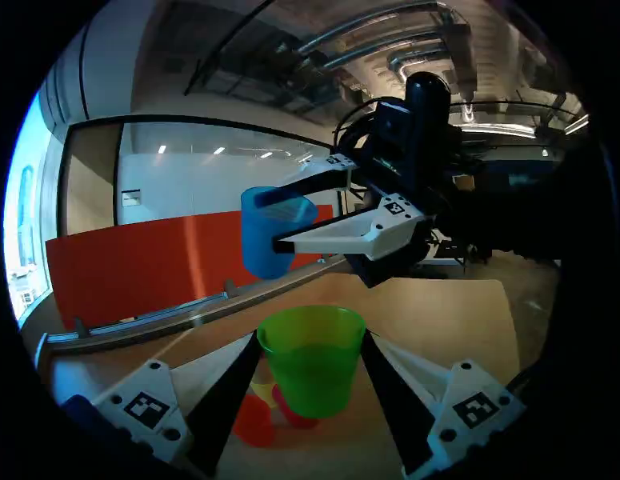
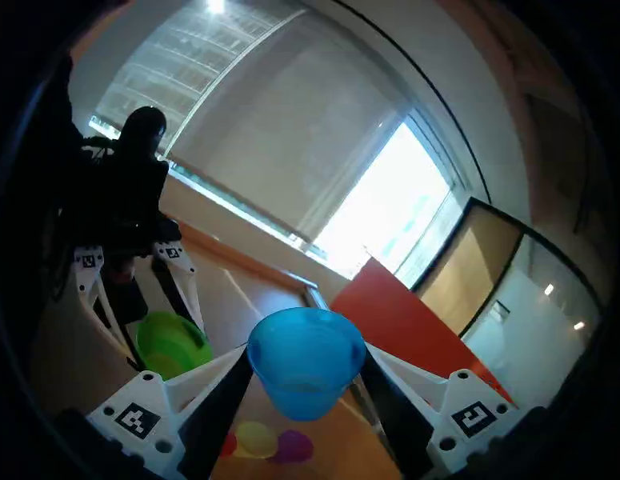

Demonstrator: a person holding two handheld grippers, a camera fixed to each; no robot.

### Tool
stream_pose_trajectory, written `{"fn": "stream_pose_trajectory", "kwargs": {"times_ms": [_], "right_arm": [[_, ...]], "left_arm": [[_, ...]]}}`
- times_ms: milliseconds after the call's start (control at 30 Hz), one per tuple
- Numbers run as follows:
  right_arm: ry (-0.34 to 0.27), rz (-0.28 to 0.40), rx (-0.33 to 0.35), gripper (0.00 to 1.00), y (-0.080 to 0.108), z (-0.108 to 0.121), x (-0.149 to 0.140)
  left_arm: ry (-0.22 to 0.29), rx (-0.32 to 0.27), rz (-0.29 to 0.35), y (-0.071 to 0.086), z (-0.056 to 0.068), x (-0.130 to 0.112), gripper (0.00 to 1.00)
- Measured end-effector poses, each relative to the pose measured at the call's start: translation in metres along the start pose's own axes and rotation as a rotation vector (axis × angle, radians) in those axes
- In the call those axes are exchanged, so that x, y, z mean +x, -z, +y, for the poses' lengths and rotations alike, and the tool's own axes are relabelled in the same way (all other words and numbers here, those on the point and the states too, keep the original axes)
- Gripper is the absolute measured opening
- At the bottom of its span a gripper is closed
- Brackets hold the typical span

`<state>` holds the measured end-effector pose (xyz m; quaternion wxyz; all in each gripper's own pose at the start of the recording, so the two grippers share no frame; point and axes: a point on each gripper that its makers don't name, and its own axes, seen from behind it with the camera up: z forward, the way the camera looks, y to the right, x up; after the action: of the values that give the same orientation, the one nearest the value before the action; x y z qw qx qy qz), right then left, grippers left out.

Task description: Pour water

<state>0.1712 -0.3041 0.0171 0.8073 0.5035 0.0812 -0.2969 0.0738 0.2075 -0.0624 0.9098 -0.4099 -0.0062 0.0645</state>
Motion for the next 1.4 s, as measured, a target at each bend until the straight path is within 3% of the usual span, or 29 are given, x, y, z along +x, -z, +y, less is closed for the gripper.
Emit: {"fn": "stream_pose_trajectory", "kwargs": {"times_ms": [800, 1100, 1400], "right_arm": [[-0.326, -0.047, 0.036, 0.91, 0.006, 0.001, -0.011], [-0.378, -0.082, 0.054, 0.91, 0.008, -0.007, -0.014], [-0.482, -0.112, 0.063, 0.91, 0.009, -0.010, -0.021]], "left_arm": [[-0.011, -0.001, -0.010, 0.005, -0.002, 0.000, 0.87], [-0.003, -0.004, -0.015, 0.004, -0.003, 0.000, 0.87], [0.002, 0.002, -0.018, 0.007, -0.006, 0.001, 0.87]]}}
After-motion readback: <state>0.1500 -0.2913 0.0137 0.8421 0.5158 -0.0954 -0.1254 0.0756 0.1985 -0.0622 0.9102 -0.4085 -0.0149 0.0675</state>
